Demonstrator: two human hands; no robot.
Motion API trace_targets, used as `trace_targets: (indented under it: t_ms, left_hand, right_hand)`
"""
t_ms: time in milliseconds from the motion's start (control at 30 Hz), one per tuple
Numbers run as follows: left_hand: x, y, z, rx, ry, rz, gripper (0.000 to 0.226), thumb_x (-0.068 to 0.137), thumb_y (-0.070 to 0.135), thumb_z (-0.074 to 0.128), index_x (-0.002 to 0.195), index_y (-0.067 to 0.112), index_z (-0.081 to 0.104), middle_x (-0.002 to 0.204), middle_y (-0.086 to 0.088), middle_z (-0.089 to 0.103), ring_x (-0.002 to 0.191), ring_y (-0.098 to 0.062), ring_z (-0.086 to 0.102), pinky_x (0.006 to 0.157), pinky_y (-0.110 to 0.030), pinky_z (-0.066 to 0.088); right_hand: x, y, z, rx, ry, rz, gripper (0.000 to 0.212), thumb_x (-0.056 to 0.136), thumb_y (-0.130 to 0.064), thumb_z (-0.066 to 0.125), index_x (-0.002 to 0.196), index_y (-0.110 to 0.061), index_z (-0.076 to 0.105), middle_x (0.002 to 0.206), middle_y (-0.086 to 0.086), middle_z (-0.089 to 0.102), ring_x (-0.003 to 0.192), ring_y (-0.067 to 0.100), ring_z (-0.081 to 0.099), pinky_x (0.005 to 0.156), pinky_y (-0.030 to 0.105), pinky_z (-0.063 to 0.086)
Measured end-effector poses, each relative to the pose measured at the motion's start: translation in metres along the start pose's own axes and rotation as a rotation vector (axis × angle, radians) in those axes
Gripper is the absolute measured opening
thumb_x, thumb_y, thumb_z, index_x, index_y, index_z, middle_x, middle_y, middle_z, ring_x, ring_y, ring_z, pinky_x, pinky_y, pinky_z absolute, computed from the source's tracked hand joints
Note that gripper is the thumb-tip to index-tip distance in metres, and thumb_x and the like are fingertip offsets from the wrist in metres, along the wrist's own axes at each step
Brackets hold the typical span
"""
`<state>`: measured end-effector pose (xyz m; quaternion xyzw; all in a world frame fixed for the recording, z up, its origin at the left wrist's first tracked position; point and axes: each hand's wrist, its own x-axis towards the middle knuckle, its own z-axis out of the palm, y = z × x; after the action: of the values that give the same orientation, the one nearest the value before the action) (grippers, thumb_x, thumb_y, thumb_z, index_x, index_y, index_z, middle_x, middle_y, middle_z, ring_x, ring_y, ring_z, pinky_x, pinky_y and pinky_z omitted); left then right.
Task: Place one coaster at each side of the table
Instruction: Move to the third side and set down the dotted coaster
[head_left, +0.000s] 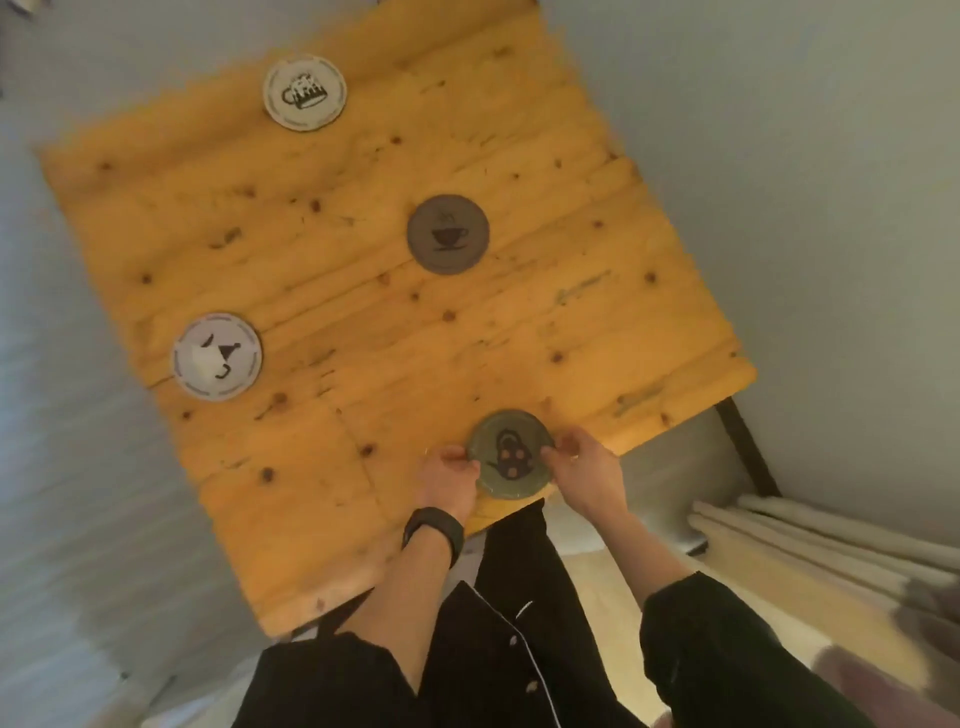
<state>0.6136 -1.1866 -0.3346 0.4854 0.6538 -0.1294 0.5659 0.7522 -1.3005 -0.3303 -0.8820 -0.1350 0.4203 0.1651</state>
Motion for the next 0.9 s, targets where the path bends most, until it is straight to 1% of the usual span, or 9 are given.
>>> trace_targets:
  t_ms: [133, 233, 333, 400, 467, 567, 667, 800, 900]
  left_hand:
    - [-0.006, 0.002, 0.023, -0.035, 0.136, -0.056, 0.026, 0.09, 0.022, 0.064, 0.115, 0.015, 0.063, 0.116, -0.007, 0.068, 0.106, -0.031, 0.064, 0.094, -0.042, 0.051]
    - [-0.011, 0.0, 0.034, -0.091, 0.265, -0.08, 0.023, 0.091, 0.022, 0.062, 0.113, 0.019, 0.063, 0.113, -0.007, 0.07, 0.104, -0.032, 0.065, 0.092, -0.041, 0.052]
    - [-0.014, -0.007, 0.04, -0.113, 0.322, -0.122, 0.022, 0.092, 0.026, 0.058, 0.114, 0.026, 0.061, 0.111, -0.005, 0.071, 0.105, -0.033, 0.064, 0.092, -0.044, 0.053]
    - [-0.011, -0.016, 0.043, -0.081, 0.345, -0.151, 0.019, 0.09, 0.035, 0.057, 0.109, 0.036, 0.058, 0.111, 0.0, 0.071, 0.106, -0.031, 0.063, 0.092, -0.043, 0.05]
    - [-0.008, -0.025, 0.046, -0.076, 0.361, -0.185, 0.019, 0.087, 0.042, 0.055, 0.106, 0.041, 0.057, 0.112, 0.003, 0.069, 0.108, -0.028, 0.06, 0.087, -0.036, 0.042]
    - [-0.007, -0.029, 0.051, -0.075, 0.405, -0.207, 0.022, 0.088, 0.047, 0.054, 0.108, 0.041, 0.058, 0.111, 0.003, 0.069, 0.109, -0.027, 0.059, 0.082, -0.035, 0.031]
    - [-0.006, -0.028, 0.054, -0.067, 0.455, -0.176, 0.02, 0.09, 0.045, 0.054, 0.107, 0.038, 0.061, 0.108, 0.006, 0.07, 0.109, -0.025, 0.059, 0.091, -0.04, 0.034]
    - [-0.005, -0.032, 0.052, -0.117, 0.493, -0.137, 0.017, 0.09, 0.041, 0.056, 0.105, 0.035, 0.063, 0.106, 0.008, 0.072, 0.106, -0.025, 0.061, 0.094, -0.04, 0.04]
    - [-0.002, -0.033, 0.048, -0.12, 0.504, -0.096, 0.014, 0.089, 0.038, 0.058, 0.102, 0.034, 0.064, 0.101, 0.01, 0.073, 0.102, -0.022, 0.064, 0.096, -0.041, 0.043]
  right_hand:
    - [0.021, 0.002, -0.019, -0.117, -0.068, -0.125, 0.026, 0.097, -0.037, 0.058, 0.113, -0.017, 0.06, 0.106, 0.003, 0.07, 0.099, 0.027, 0.064, 0.072, 0.03, 0.042]
    - [0.031, 0.0, -0.023, -0.209, -0.138, -0.158, 0.027, 0.097, -0.04, 0.057, 0.115, -0.021, 0.06, 0.104, 0.003, 0.072, 0.098, 0.028, 0.066, 0.076, 0.034, 0.049]
    - [0.035, 0.0, -0.021, -0.279, -0.188, -0.19, 0.023, 0.095, -0.044, 0.056, 0.109, -0.026, 0.059, 0.1, 0.001, 0.072, 0.095, 0.027, 0.067, 0.077, 0.037, 0.054]
    - [0.036, 0.0, -0.019, -0.321, -0.199, -0.209, 0.019, 0.095, -0.045, 0.056, 0.104, -0.028, 0.059, 0.1, 0.001, 0.073, 0.094, 0.028, 0.067, 0.076, 0.037, 0.054]
    - [0.036, 0.0, -0.017, -0.349, -0.2, -0.225, 0.018, 0.095, -0.045, 0.055, 0.102, -0.029, 0.059, 0.098, 0.001, 0.072, 0.093, 0.028, 0.067, 0.074, 0.037, 0.054]
    - [0.036, 0.0, -0.015, -0.397, -0.167, -0.233, 0.018, 0.096, -0.045, 0.055, 0.1, -0.028, 0.058, 0.091, -0.001, 0.068, 0.089, 0.026, 0.065, 0.068, 0.035, 0.05]
    - [0.036, 0.0, -0.013, -0.406, -0.152, -0.25, 0.017, 0.096, -0.045, 0.056, 0.099, -0.028, 0.058, 0.086, -0.002, 0.065, 0.088, 0.027, 0.064, 0.067, 0.034, 0.047]
    - [0.041, -0.003, -0.012, -0.36, -0.186, -0.261, 0.02, 0.095, -0.047, 0.057, 0.104, -0.029, 0.059, 0.095, -0.004, 0.071, 0.091, 0.024, 0.066, 0.07, 0.034, 0.051]
    - [0.045, -0.006, -0.014, -0.419, -0.194, -0.248, 0.017, 0.094, -0.049, 0.058, 0.098, -0.032, 0.056, 0.088, -0.005, 0.067, 0.084, 0.023, 0.063, 0.067, 0.032, 0.047]
